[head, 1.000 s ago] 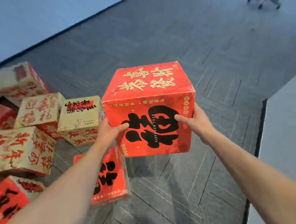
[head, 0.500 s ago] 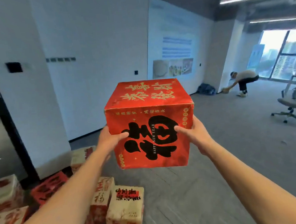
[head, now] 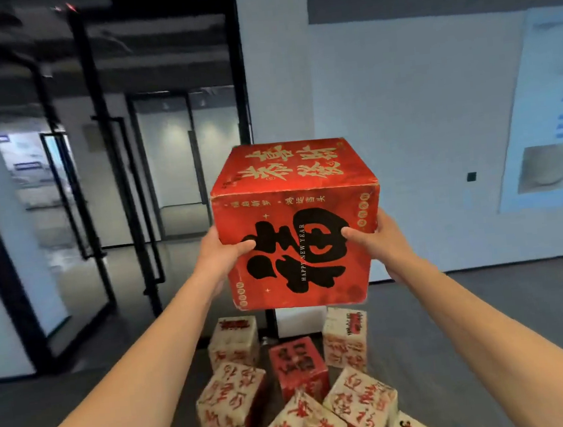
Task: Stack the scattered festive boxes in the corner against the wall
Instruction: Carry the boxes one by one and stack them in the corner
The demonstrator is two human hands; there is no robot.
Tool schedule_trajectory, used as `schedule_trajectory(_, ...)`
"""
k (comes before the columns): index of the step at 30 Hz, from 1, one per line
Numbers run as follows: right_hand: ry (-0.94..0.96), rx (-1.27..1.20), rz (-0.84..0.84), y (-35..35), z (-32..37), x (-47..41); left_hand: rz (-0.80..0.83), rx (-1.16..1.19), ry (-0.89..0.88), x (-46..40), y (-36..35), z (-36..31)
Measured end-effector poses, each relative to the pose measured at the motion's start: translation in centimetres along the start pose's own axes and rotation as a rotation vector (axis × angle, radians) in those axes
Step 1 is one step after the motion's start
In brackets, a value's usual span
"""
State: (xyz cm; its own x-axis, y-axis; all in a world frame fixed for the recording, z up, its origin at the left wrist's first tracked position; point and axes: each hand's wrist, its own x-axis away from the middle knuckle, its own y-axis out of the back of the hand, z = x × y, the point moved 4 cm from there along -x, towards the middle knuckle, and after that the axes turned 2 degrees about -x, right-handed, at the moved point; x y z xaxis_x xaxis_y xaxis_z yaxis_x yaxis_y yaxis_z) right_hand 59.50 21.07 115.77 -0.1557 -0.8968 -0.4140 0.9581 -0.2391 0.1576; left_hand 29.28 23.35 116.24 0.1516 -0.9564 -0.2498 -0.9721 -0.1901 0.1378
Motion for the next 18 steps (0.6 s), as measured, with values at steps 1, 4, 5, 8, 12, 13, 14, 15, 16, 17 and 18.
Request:
schedule_trajectory(1, 0.0, -0.026, 0.048, -2.4, 0.5, -0.4, -0.039, -0.011, 0.0, 0.4, 2.5, 0.0)
schedule_trajectory(4, 0.002, -0.102, 0.218, -9.9, 2.2, -1.0, -0.172, -0.08, 0.022, 2.2, 10.5, 0.0)
schedule_trajectory(5, 0.001, -0.122, 0.273, -12.6, 2.8, -0.9, -0.221, -0.097, 0.03, 3.0, 13.3, 0.1)
schedule_trajectory(8, 0.01, -0.171, 0.42, -21.5, 5.0, 0.2, -0.377, -0.175, 0.052, 6.4, 21.8, -0.3)
schedule_trajectory(12, 0.012, -0.276, 0.59, -34.2, 9.5, 4.3, -0.606, -0.265, 0.087, 12.2, 33.8, -0.7)
schedule_trajectory(13, 0.02, -0.298, 0.641, -37.3, 11.0, 5.8, -0.657, -0.266, 0.094, 13.9, 36.8, -0.7)
schedule_trajectory(14, 0.036, -0.318, 0.695, -40.5, 12.3, 7.3, -0.703, -0.266, 0.101, 15.7, 39.7, -0.7)
schedule_trajectory(15, 0.046, -0.331, 0.749, -43.5, 13.7, 9.0, -0.749, -0.266, 0.109, 17.6, 42.6, -0.6)
schedule_trajectory(16, 0.059, -0.335, 0.804, -46.6, 15.2, 10.7, -0.795, -0.267, 0.116, 19.5, 45.5, -0.6)
schedule_trajectory(17, 0.081, -0.334, 0.848, -49.6, 16.8, 12.5, -0.843, -0.267, 0.122, 21.5, 48.3, -0.6)
schedule_trajectory(18, 0.106, -0.334, 0.888, -52.8, 18.5, 14.3, -0.89, -0.267, 0.126, 23.5, 51.3, -0.6)
